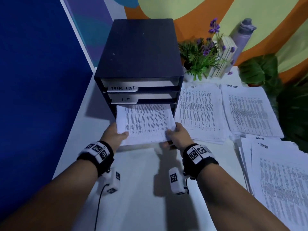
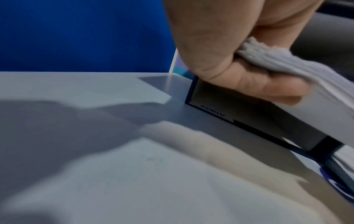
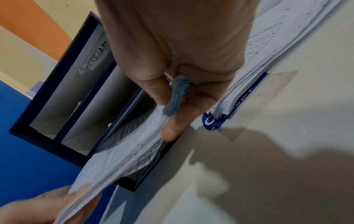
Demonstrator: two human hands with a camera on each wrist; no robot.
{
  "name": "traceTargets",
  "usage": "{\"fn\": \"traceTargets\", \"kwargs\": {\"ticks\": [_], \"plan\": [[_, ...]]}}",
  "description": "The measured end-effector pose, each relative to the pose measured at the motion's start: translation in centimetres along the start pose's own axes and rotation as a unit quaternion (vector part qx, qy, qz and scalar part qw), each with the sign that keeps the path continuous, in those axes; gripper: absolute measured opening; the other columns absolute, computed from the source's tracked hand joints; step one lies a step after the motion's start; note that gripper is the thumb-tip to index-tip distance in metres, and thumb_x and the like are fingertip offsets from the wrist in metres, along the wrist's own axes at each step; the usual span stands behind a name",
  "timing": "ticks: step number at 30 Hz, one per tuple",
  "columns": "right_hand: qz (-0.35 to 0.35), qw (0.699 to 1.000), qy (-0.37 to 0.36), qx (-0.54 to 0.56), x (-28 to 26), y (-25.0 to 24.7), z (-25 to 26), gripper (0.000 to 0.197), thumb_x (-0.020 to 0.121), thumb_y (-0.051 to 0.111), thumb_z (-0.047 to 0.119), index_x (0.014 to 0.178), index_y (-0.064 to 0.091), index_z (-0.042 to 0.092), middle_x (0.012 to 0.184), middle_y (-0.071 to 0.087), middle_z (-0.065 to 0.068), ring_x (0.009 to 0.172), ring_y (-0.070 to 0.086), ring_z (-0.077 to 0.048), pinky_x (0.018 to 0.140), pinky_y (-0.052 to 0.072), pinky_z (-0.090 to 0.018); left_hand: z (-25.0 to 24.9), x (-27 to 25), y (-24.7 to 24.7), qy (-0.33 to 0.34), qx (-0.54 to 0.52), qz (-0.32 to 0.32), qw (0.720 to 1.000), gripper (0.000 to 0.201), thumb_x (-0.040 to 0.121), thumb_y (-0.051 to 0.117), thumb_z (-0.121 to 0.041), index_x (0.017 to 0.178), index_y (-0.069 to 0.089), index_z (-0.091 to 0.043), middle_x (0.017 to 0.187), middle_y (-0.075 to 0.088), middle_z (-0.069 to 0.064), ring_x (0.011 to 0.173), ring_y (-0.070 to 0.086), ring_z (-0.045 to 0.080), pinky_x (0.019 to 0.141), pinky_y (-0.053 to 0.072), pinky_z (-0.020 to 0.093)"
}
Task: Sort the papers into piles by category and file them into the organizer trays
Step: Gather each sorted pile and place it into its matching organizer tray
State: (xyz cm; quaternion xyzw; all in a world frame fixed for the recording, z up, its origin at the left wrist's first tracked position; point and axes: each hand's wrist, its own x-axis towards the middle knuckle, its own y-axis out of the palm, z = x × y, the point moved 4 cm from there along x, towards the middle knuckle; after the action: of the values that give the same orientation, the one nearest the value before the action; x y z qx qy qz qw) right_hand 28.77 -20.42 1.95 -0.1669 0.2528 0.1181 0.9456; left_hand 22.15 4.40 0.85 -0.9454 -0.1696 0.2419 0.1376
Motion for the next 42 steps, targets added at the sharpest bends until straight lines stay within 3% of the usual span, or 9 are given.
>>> {"fn": "traceTargets", "kwargs": {"ticks": [3,8,13,17,20,25,32,37,42], "plan": [[-0.07,0.997,-0.005,0.027,0.5,-0.5,-0.3,0.017,0.093,0.045,0.003,0.102,0.044,0.017,0.081,0.059,-0.016,0.045,0.057,-0.022,0.043,0.045,-0.029,-1.3,1.4,0.4,-0.026,0.004,0.007,1.0,0.038,0.083,0.069,-0.027,0.118,0.054,-0.027,0.114,0.067,-0.003,0.102,0.067,0.023,0.089,0.054,0.049],[-0.142,0.989,-0.044,0.006,1.6,0.0,-0.5,0.032,0.087,0.045,0.013,0.116,0.044,0.028,0.088,0.067,-0.014,0.073,0.068,-0.033,0.065,0.059,-0.05,-1.5,2.0,1.4,-0.13,-0.008,0.059,0.99,0.037,0.092,0.057,-0.006,0.118,0.04,-0.027,0.101,0.065,0.008,0.072,0.073,0.026,0.058,0.057,0.04],[-0.116,0.987,-0.11,0.019,1.4,1.0,1.1,0.046,0.092,0.046,0.008,0.136,0.037,0.016,0.097,0.061,-0.008,0.088,0.064,-0.03,0.082,0.054,-0.045,-1.9,4.2,0.6,-0.062,-0.022,-0.089,0.994,0.041,0.089,0.063,-0.01,0.128,0.051,-0.014,0.098,0.07,0.01,0.063,0.072,0.021,0.076,0.059,0.042],[-0.064,0.989,-0.11,0.077,1.6,1.0,1.2,0.055,0.093,0.042,-0.006,0.143,0.036,0.016,0.112,0.054,-0.003,0.097,0.056,-0.014,0.081,0.048,-0.016,-3.3,4.9,1.3,-0.038,-0.09,-0.136,0.986,0.043,0.094,0.059,-0.012,0.135,0.046,-0.011,0.083,0.069,0.006,0.069,0.071,0.018,0.078,0.058,0.035],[-0.04,0.988,-0.109,0.1,0.6,0.1,1.3,0.058,0.092,0.046,-0.008,0.145,0.037,0.014,0.127,0.055,-0.005,0.111,0.054,-0.013,0.095,0.045,-0.021,-3.6,5.3,1.5,-0.022,-0.087,-0.147,0.985,0.026,0.09,0.062,-0.017,0.114,0.053,-0.014,0.095,0.071,0.007,0.076,0.068,0.016,0.078,0.054,0.033],[-0.035,0.986,-0.155,0.04,0.2,-1.4,0.2,0.056,0.091,0.05,-0.004,0.142,0.043,0.018,0.146,0.045,0.001,0.132,0.044,-0.011,0.114,0.035,-0.035,-4.0,4.9,3.2,0.003,-0.13,-0.092,0.987,0.032,0.085,0.064,-0.004,0.111,0.046,-0.005,0.082,0.063,-0.008,0.087,0.056,0.016,0.082,0.044,0.033],[-0.068,0.987,-0.14,-0.036,-1.8,-5.8,-3.3,0.039,0.09,0.054,-0.004,0.125,0.06,0.011,0.125,0.06,-0.003,0.117,0.057,-0.014,0.104,0.042,-0.024,-3.8,2.2,5.0,0.022,-0.112,-0.109,0.988,0.065,0.091,0.051,0.003,0.149,0.03,-0.018,0.133,0.054,0.008,0.101,0.057,0.014,0.087,0.047,0.023],[-0.161,0.969,-0.118,-0.146,-3.6,-13.1,-7.0,0.035,0.089,0.052,-0.001,0.12,0.065,0.007,0.125,0.059,-0.014,0.117,0.057,-0.027,0.104,0.04,-0.028,-1.7,-2.1,10.4,-0.03,-0.084,-0.019,0.996,0.054,0.093,0.056,-0.007,0.144,0.04,-0.016,0.141,0.051,0.009,0.114,0.054,0.018,0.104,0.042,0.033],[-0.308,0.907,-0.041,-0.283,-6.1,-22.7,-12.0,0.032,0.089,0.06,0.012,0.12,0.065,0.008,0.125,0.055,-0.024,0.114,0.051,-0.043,0.096,0.043,-0.047,0.3,-6.8,16.6,-0.1,-0.083,0.097,0.987,0.051,0.095,0.056,-0.007,0.143,0.042,-0.012,0.134,0.054,0.01,0.109,0.054,0.02,0.093,0.044,0.032]]}}
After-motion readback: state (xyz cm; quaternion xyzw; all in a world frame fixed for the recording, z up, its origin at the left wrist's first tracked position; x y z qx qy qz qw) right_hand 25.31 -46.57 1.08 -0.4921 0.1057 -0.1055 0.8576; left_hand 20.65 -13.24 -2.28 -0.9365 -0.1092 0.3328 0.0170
